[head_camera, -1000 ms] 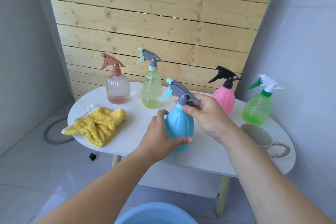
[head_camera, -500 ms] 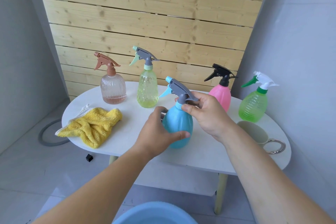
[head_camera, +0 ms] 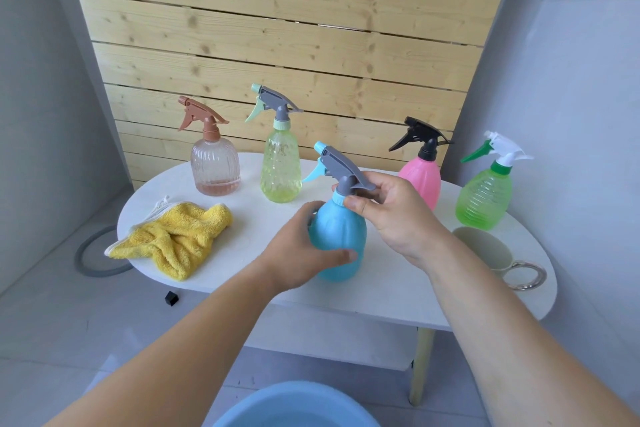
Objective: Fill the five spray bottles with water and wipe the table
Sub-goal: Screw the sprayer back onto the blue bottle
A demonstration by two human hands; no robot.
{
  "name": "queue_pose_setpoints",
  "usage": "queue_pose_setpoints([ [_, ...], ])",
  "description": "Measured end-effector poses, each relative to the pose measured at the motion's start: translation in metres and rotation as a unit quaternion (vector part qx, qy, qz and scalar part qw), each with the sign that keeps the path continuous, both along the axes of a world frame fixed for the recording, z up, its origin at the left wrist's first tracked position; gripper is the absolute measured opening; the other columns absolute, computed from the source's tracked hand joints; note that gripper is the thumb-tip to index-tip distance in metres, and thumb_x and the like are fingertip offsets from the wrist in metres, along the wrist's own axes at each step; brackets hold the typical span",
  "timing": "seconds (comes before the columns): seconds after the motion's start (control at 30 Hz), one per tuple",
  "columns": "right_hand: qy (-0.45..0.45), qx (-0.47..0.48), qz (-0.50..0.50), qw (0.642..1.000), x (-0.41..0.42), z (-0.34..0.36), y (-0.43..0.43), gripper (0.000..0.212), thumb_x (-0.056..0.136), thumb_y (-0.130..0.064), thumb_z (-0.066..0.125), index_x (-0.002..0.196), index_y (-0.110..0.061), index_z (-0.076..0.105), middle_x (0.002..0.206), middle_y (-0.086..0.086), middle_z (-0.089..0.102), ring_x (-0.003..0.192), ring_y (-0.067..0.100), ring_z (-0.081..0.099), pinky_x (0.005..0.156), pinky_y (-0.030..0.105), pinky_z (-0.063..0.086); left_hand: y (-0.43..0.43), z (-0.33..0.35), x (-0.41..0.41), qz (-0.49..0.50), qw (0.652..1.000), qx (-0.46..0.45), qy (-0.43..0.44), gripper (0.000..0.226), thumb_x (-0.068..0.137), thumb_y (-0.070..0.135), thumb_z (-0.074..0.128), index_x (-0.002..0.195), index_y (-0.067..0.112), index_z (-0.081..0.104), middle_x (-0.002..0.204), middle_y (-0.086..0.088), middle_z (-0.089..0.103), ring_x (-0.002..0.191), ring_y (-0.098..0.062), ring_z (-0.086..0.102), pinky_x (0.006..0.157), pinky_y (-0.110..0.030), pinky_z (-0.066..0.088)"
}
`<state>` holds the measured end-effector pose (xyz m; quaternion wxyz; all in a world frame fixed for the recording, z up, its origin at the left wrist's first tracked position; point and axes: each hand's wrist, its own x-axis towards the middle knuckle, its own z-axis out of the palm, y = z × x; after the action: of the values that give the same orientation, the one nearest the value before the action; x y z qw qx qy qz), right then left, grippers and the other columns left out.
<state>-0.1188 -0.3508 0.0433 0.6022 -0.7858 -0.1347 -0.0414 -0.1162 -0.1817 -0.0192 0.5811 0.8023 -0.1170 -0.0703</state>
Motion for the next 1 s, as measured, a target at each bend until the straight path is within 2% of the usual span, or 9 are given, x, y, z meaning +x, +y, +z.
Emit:
queue_pose_setpoints([
  [0.1, 0.0, 0.001, 0.001, 1.0, -0.0006, -0.0001, 0.0012, 0.027, 0.091, -0.006, 0.065, 0.108, -0.026, 0.071, 0.111, -0.002, 0.074, 0.111, 0.011, 0.066, 0.109, 0.039, 0.044, -0.0031, -0.0004, -0.0025, 0.048, 0.996, 0.065, -0.032, 0.106, 0.047, 0.062, 0.09, 0.133, 0.028, 0.038, 0.123, 0.003, 0.051, 0.113, -0.017, 0.056, 0.092, -0.039, 0.055],
  [0.2, 0.003, -0.001, 0.004, 1.0, -0.001, 0.0, 0.0015, 0.029, 0.091, -0.006, 0.064, 0.108, -0.029, 0.07, 0.111, -0.002, 0.074, 0.112, 0.013, 0.065, 0.109, 0.04, 0.044, -0.0043, -0.002, -0.0038, -0.013, 0.999, -0.022, 0.03, 0.1, 0.059, 0.043, 0.082, 0.145, 0.03, 0.032, 0.13, 0.001, 0.057, 0.116, -0.018, 0.06, 0.097, -0.039, 0.055],
  [0.27, 0.004, -0.002, 0.0, 1.0, -0.0001, -0.0007, -0.0006, 0.029, 0.092, -0.006, 0.063, 0.109, -0.028, 0.07, 0.111, -0.001, 0.074, 0.112, 0.013, 0.065, 0.109, 0.04, 0.044, -0.0008, 0.0007, -0.0027, -0.007, 1.0, -0.007, -0.004, 0.089, 0.064, 0.035, 0.089, 0.139, 0.028, 0.041, 0.123, 0.004, 0.06, 0.109, -0.014, 0.062, 0.089, -0.033, 0.057],
  [0.4, 0.003, 0.009, -0.004, 1.0, 0.0012, -0.0016, -0.0037, 0.027, 0.091, -0.004, 0.063, 0.107, -0.025, 0.07, 0.112, 0.001, 0.074, 0.114, 0.016, 0.065, 0.11, 0.043, 0.043, -0.0038, 0.002, -0.0061, 0.027, 0.999, 0.017, -0.004, 0.09, 0.06, 0.048, 0.09, 0.13, 0.026, 0.037, 0.12, 0.003, 0.049, 0.106, -0.01, 0.054, 0.074, -0.022, 0.047],
  [0.47, 0.007, 0.014, 0.0, 1.0, 0.0004, -0.0011, -0.0048, 0.028, 0.092, -0.002, 0.061, 0.108, -0.024, 0.07, 0.113, 0.003, 0.073, 0.115, 0.017, 0.065, 0.11, 0.043, 0.042, -0.0047, 0.001, -0.0078, -0.012, 0.998, -0.03, 0.046, 0.084, 0.065, 0.04, 0.077, 0.134, 0.026, 0.032, 0.125, 0.001, 0.054, 0.108, -0.013, 0.059, 0.081, -0.026, 0.055],
  [0.57, 0.011, 0.014, 0.003, 1.0, -0.0008, -0.0005, -0.0059, 0.028, 0.093, -0.003, 0.061, 0.109, -0.024, 0.069, 0.112, 0.001, 0.074, 0.114, 0.015, 0.065, 0.11, 0.04, 0.043, 0.0009, -0.0015, -0.003, -0.023, 0.999, -0.025, 0.011, 0.088, 0.064, 0.035, 0.082, 0.139, 0.029, 0.037, 0.128, 0.0, 0.058, 0.113, -0.014, 0.061, 0.094, -0.043, 0.058],
  [0.77, -0.002, 0.01, -0.005, 1.0, -0.0004, -0.004, -0.0022, 0.028, 0.092, -0.005, 0.062, 0.112, -0.023, 0.069, 0.111, 0.0, 0.074, 0.113, 0.015, 0.065, 0.109, 0.042, 0.043, -0.0069, -0.0016, -0.0045, 0.018, 0.998, 0.051, -0.018, 0.093, 0.06, 0.052, 0.086, 0.139, 0.041, 0.038, 0.13, 0.003, 0.043, 0.121, -0.016, 0.046, 0.103, -0.035, 0.046],
  [0.87, 0.001, 0.016, -0.002, 1.0, 0.001, -0.0045, -0.006, 0.029, 0.092, -0.004, 0.062, 0.114, -0.021, 0.069, 0.112, 0.003, 0.074, 0.114, 0.018, 0.065, 0.11, 0.042, 0.043, -0.003, 0.0016, -0.0033, -0.034, 0.998, -0.04, 0.031, 0.081, 0.065, 0.032, 0.078, 0.138, 0.029, 0.044, 0.126, 0.001, 0.06, 0.114, -0.017, 0.061, 0.092, -0.03, 0.055],
  [1.0, -0.001, 0.018, -0.002, 1.0, 0.0013, -0.0051, -0.0055, 0.03, 0.092, -0.002, 0.061, 0.114, -0.021, 0.069, 0.113, 0.002, 0.074, 0.114, 0.015, 0.065, 0.109, 0.038, 0.044, -0.0025, -0.0006, -0.0022, 0.035, 0.999, 0.014, -0.021, 0.077, 0.067, 0.033, 0.094, 0.127, 0.028, 0.045, 0.117, 0.003, 0.059, 0.102, -0.007, 0.061, 0.079, -0.026, 0.058],
])
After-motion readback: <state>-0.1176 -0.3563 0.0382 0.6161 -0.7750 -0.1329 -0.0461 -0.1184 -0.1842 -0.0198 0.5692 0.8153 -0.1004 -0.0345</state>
